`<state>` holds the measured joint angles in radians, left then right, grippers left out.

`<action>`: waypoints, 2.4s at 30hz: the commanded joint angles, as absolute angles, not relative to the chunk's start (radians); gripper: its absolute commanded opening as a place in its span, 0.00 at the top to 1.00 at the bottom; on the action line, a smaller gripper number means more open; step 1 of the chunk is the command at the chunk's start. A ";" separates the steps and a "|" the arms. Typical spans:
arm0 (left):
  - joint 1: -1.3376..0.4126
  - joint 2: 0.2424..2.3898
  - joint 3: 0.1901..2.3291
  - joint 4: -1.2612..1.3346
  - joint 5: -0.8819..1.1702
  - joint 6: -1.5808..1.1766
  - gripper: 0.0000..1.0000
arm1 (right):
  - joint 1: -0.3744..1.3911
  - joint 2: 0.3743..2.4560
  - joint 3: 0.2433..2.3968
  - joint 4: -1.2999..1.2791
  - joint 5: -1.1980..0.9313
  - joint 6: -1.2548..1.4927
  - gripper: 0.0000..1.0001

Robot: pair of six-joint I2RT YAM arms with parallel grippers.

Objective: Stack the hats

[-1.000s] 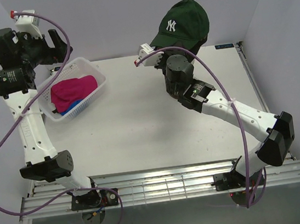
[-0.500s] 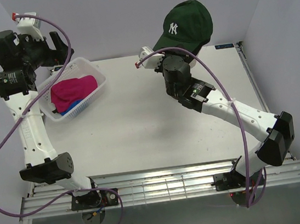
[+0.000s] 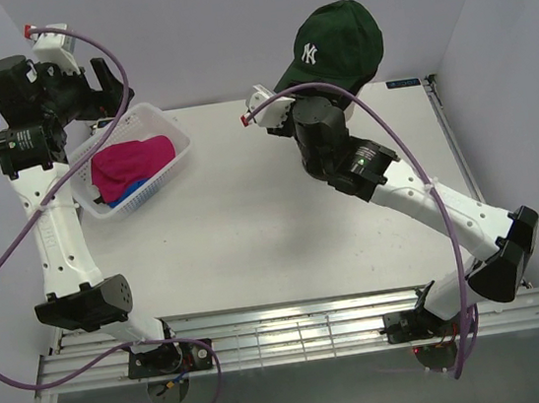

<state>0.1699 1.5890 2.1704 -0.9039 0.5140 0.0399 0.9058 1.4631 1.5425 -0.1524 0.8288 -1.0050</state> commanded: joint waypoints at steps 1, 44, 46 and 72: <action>0.172 1.536 2.160 -0.887 0.531 0.041 0.02 | 0.919 1.402 1.629 -0.242 0.746 -0.895 0.28; 0.172 1.517 2.056 -0.853 0.592 0.028 0.02 | 0.355 1.657 2.113 -0.255 0.030 -0.215 0.21; 0.172 1.514 2.052 -0.853 0.588 0.031 0.02 | 0.328 1.655 2.077 -0.252 -0.023 -0.169 0.22; 0.172 1.500 2.008 -0.842 0.581 0.041 0.02 | 0.204 1.428 1.601 -0.064 -0.083 0.114 0.31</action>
<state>0.1699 1.5555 2.0167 -0.8524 0.5766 0.0334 0.2085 1.4330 1.5768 0.0223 -0.0971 0.1066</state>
